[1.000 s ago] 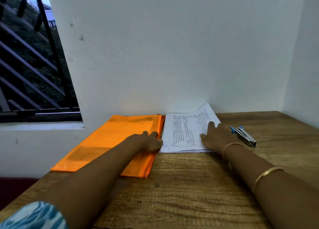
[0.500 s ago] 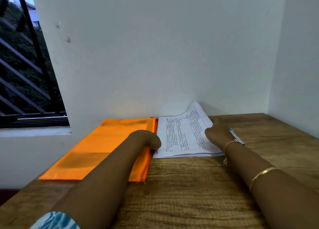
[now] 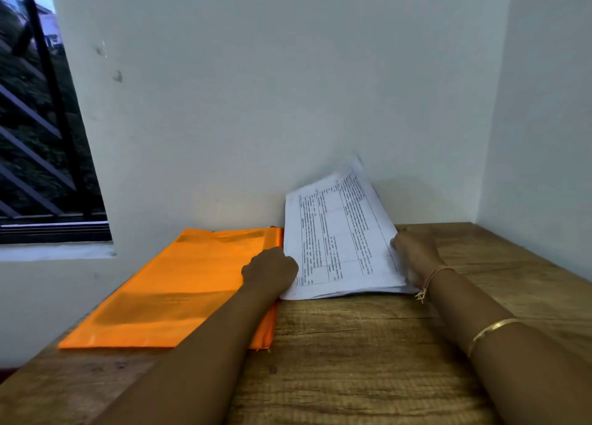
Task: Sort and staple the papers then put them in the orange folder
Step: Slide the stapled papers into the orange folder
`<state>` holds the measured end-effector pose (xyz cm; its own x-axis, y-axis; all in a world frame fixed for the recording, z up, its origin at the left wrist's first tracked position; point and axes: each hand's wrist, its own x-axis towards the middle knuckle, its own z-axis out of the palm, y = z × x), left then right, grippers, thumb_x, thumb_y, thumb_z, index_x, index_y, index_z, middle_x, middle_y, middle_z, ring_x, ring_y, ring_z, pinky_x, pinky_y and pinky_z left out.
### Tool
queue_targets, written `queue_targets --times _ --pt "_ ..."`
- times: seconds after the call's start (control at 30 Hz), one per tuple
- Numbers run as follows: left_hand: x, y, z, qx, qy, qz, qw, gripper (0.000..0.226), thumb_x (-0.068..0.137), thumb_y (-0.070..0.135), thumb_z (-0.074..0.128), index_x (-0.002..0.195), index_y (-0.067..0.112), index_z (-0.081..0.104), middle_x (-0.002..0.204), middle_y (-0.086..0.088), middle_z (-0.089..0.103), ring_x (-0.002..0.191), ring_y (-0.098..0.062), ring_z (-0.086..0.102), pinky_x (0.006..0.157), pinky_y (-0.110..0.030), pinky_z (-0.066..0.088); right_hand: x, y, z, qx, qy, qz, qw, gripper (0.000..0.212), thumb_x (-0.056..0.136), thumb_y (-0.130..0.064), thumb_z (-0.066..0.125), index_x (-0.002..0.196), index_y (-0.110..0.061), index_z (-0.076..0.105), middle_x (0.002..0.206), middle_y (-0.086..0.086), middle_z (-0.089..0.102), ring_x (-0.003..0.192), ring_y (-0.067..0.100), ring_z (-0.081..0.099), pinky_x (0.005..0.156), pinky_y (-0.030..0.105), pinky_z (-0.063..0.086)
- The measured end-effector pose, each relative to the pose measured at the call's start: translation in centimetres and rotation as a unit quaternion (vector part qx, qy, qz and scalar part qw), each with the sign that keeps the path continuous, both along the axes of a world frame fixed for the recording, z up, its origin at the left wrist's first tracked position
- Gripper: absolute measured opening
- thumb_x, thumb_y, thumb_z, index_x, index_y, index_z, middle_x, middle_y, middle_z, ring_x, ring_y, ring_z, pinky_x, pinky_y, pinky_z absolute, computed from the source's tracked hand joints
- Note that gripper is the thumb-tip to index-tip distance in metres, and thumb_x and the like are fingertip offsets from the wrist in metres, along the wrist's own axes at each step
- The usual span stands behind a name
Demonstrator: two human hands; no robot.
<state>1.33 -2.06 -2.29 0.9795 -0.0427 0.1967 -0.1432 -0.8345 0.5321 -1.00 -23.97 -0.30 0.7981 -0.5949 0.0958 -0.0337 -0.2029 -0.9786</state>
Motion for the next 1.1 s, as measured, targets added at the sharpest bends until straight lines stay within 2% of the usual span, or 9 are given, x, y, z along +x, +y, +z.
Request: queue_targets --times 0.07,0.13,0.23,0.33,0.5,0.6,0.77,0.93,1.1 --pt "-0.1 0.0 0.3 -0.070 -0.062 -0.011 0.996 0.027 0.099 0.027 0.033 0.087 0.013 0.053 0.098 -0.005 0.061 0.092 -0.026 0.054 0.075 -0.033 0.037 -0.4 0.1 0.8 0.041 -0.049 0.012 0.998 0.024 0.091 0.000 0.040 0.098 -0.014 0.058 0.082 0.002 0.056 0.075 0.018 0.053 0.064 0.027 0.046" --pt "-0.3 -0.4 0.7 -0.181 -0.086 -0.040 0.979 0.034 0.100 0.037 0.036 0.116 0.013 0.053 0.113 -0.003 0.060 0.100 -0.021 0.055 0.075 -0.027 0.036 -0.9 0.1 1.3 0.048 -0.095 0.025 0.994 0.029 0.091 0.002 0.039 0.102 -0.018 0.057 0.084 -0.002 0.059 0.074 0.014 0.055 0.060 0.026 0.048" --pt "-0.7 -0.7 1.2 -0.299 -0.092 -0.081 0.946 0.040 0.095 0.024 0.052 0.131 0.010 0.041 0.121 -0.002 0.055 0.098 -0.011 0.051 0.076 -0.022 0.038 -1.4 0.4 1.6 0.076 -0.122 0.040 0.989 0.029 0.090 0.004 0.040 0.097 -0.017 0.059 0.088 0.001 0.063 0.076 0.018 0.059 0.068 0.032 0.053" --pt "-0.6 -0.6 1.3 -0.312 -0.137 -0.076 0.937 0.035 0.094 0.007 0.051 0.126 0.006 0.039 0.121 -0.008 0.055 0.094 -0.012 0.050 0.067 -0.014 0.039 -1.5 0.8 1.4 0.067 -0.116 0.070 0.989 0.027 0.091 0.002 0.043 0.092 -0.018 0.061 0.091 0.005 0.066 0.079 0.024 0.062 0.070 0.035 0.054" --pt "-0.9 -0.9 1.4 -0.292 -0.222 -0.082 0.927 0.032 0.094 0.003 0.047 0.124 0.005 0.036 0.117 -0.014 0.057 0.096 -0.026 0.058 0.068 -0.027 0.044 -1.5 1.6 1.5 -0.072 -0.137 0.061 0.986 0.021 0.091 -0.002 0.043 0.106 -0.010 0.056 0.100 0.006 0.063 0.087 0.021 0.057 0.072 0.030 0.046" --pt "-1.3 -1.0 1.6 -0.307 -0.258 -0.108 0.910 0.031 0.095 0.004 0.047 0.122 0.006 0.032 0.112 -0.010 0.055 0.089 -0.020 0.058 0.067 -0.030 0.050 -1.7 2.0 1.8 -0.079 -0.191 0.061 0.977 0.019 0.093 -0.003 0.042 0.107 -0.014 0.050 0.092 0.004 0.062 0.083 0.021 0.058 0.070 0.030 0.045" --pt "-1.2 -0.8 1.4 -0.324 -0.243 -0.130 0.905 0.046 0.093 0.007 0.053 0.129 0.009 0.025 0.113 0.003 0.051 0.097 -0.012 0.057 0.073 -0.017 0.048 -1.7 2.0 1.5 -0.053 -0.198 0.085 0.975 0.025 0.095 -0.025 0.053 0.117 -0.016 0.048 0.103 0.019 0.063 0.090 0.027 0.062 0.082 0.040 0.051" --pt "-0.7 -0.8 0.8 -0.272 -0.206 -0.113 0.933 0.038 0.094 0.002 0.047 0.129 0.005 0.030 0.119 -0.012 0.057 0.102 -0.028 0.059 0.072 -0.026 0.045 -1.7 1.8 1.1 -0.084 -0.182 0.128 0.971 0.008 0.097 -0.023 0.050 0.100 -0.025 0.057 0.094 -0.012 0.063 0.095 0.015 0.061 0.079 0.027 0.048" --pt "-0.4 -0.7 0.8 -0.243 -0.206 -0.124 0.940 0.035 0.094 -0.002 0.044 0.127 0.006 0.034 0.112 -0.013 0.060 0.096 -0.027 0.060 0.070 -0.029 0.048 -1.8 1.8 1.2 -0.114 -0.156 0.149 0.970 0.012 0.096 -0.026 0.052 0.105 -0.026 0.060 0.100 -0.008 0.065 0.101 0.017 0.062 0.093 0.033 0.048"
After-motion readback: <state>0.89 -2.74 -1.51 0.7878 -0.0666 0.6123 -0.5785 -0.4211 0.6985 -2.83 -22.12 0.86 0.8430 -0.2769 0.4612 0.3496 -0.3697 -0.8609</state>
